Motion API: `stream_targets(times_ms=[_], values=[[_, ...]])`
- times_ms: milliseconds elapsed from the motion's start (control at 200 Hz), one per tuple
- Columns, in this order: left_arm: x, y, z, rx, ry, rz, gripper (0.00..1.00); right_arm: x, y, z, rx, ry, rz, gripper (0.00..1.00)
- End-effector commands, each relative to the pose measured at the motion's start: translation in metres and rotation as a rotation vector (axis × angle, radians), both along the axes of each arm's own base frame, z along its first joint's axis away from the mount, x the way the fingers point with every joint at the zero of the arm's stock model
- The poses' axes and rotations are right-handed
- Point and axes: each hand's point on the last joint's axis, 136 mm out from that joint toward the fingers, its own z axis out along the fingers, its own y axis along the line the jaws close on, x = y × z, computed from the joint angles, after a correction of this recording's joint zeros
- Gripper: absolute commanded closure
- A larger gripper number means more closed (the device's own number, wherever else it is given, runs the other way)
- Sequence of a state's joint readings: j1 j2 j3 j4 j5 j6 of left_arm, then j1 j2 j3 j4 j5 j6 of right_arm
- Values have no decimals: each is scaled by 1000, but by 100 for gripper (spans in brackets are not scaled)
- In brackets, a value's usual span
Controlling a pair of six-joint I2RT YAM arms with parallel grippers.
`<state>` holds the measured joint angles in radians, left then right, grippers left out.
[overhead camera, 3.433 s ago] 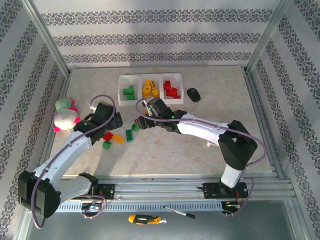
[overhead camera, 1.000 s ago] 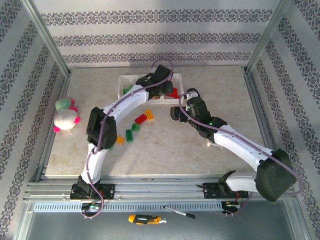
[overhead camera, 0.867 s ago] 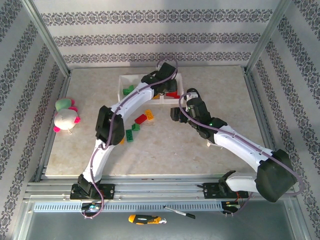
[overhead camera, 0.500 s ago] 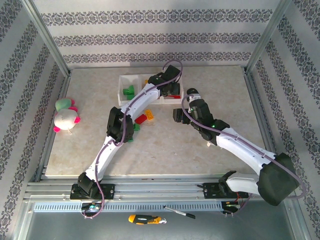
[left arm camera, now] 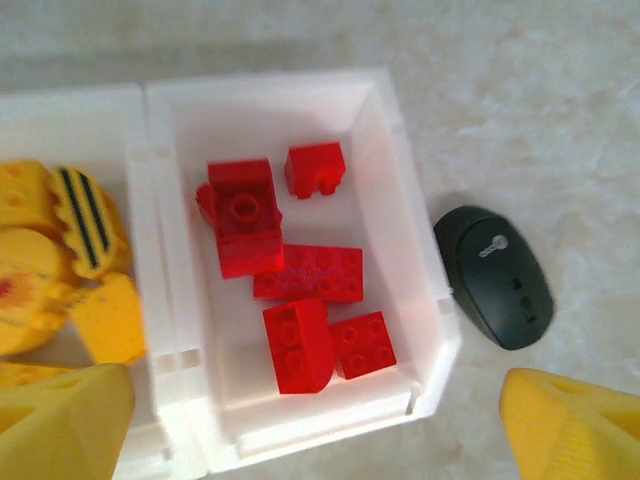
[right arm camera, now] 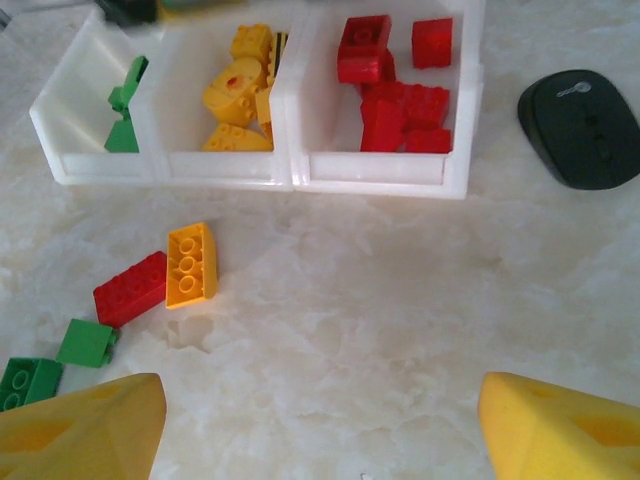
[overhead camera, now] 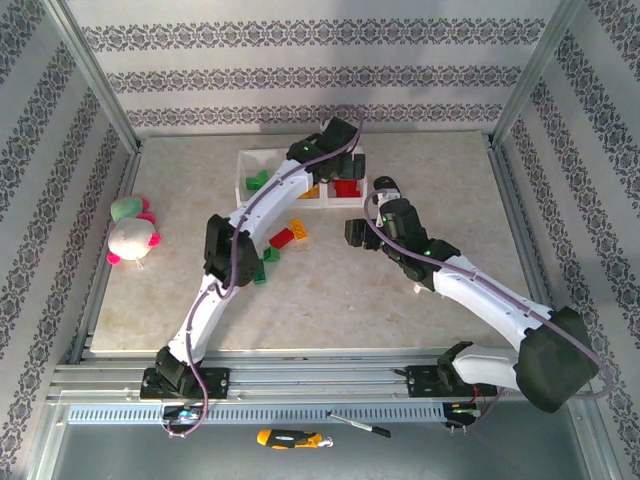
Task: Sort the legos into containers by color
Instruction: Place the lego in the container, then pick up the lego from the center of the table.
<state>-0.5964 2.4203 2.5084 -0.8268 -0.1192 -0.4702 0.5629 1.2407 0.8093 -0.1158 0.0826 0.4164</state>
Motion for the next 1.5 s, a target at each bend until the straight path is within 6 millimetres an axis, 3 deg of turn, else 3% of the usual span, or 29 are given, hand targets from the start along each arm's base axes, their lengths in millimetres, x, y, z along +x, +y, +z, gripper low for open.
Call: stream_targets(times_ms=[0, 275, 445, 590, 839, 1004, 1159, 1494], values=[[-22, 20, 58, 41, -78, -6, 2, 2, 24, 3, -1, 4, 74, 18], [-74, 78, 72, 66, -163, 49, 1, 10, 81, -19, -47, 56, 183, 18], [-122, 129, 68, 92, -201, 111, 1, 28, 113, -41, -78, 132, 208, 19], [-169, 163, 53, 104, -229, 112, 1, 47, 133, -58, -94, 208, 154, 19], [-239, 176, 42, 126, -385, -176, 1, 78, 153, -86, -130, 292, 48, 27], [-272, 180, 35, 207, -413, -351, 1, 89, 155, -101, -175, 326, 10, 34], [-283, 179, 30, 239, -436, -430, 1, 95, 158, -112, -203, 348, 3, 38], [-281, 171, 23, 221, -451, -462, 1, 96, 154, -137, -266, 397, -3, 44]])
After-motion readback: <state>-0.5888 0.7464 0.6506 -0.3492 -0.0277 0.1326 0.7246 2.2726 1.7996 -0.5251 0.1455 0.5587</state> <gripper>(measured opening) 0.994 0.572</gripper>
